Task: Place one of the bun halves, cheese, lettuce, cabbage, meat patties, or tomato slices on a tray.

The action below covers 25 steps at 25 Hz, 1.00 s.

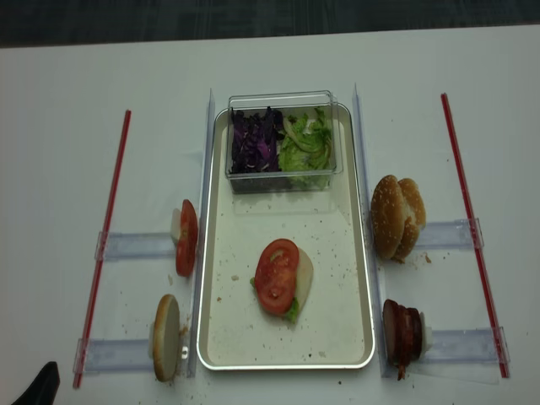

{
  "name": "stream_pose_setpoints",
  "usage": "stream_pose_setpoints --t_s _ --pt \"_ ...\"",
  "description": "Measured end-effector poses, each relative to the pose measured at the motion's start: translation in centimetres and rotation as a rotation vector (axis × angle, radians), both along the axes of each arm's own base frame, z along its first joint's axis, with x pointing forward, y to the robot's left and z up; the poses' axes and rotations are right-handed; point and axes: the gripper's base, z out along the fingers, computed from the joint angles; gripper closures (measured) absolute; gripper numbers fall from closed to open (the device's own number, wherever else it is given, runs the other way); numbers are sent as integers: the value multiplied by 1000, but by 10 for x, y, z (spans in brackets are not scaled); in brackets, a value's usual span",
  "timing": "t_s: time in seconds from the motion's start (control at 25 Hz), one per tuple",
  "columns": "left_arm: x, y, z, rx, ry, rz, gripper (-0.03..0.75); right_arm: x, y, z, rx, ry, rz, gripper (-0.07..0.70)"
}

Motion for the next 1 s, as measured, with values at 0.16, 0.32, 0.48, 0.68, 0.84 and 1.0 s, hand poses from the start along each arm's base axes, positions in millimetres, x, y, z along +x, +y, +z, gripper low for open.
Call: stream_pose_setpoints --t_s 0.16,0.32,0.48,0.68,0.84,1.0 --pt "0 0 0 0 0 0 55 0 0 0 0 0 0 186" --pt "0 0 0 0 2 0 55 0 0 0 0 0 0 186" --pt "0 0 0 0 2 0 55 0 0 0 0 0 0 186" --pt "0 0 0 0 2 0 55 0 0 0 0 0 0 186" --pt "0 0 0 0 2 0 55 0 0 0 0 0 0 186" --pt "0 0 0 0 2 0 55 0 0 0 0 0 0 186"
